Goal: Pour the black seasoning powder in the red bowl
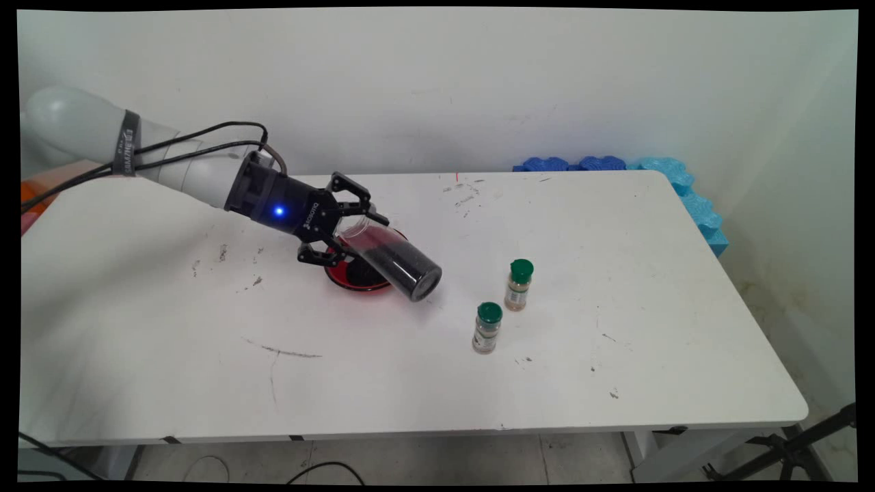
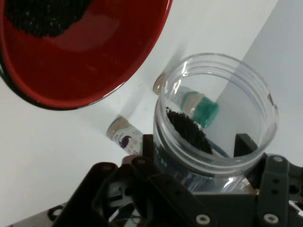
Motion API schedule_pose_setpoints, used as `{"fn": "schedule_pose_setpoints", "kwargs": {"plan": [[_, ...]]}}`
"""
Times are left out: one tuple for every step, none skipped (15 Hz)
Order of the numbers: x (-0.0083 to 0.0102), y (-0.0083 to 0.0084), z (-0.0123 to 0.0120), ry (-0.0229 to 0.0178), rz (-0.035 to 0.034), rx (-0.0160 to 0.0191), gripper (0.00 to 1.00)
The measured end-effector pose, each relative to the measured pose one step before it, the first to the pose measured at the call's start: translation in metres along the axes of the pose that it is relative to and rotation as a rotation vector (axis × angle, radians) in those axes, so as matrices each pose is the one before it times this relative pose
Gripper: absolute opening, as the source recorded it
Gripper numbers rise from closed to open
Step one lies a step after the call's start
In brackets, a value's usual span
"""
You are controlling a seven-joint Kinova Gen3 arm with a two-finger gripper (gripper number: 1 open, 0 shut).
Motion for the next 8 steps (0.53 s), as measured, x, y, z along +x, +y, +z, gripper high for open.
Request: {"fn": "schedule_pose_setpoints", "kwargs": {"plan": [[0.00063,-0.00121,0.00007,0.00298,-0.02779,-0.00580,0.00],[0.00040,-0.00106,0.00009,0.00162,-0.02613,-0.00559,0.00],[0.00030,-0.00089,0.00012,0.00126,-0.02091,-0.00413,0.00],[0.00024,-0.00102,0.00000,0.00125,-0.02243,-0.00507,0.00],[0.00029,-0.00093,0.00025,0.00088,-0.02276,-0.00522,0.00],[0.00023,-0.00069,0.00008,0.00101,-0.01923,-0.00529,0.00],[0.00024,-0.00086,0.00007,0.00126,-0.02256,-0.00610,0.00],[0.00014,-0.00061,0.00019,0.00081,-0.02122,-0.00655,0.00]]}}
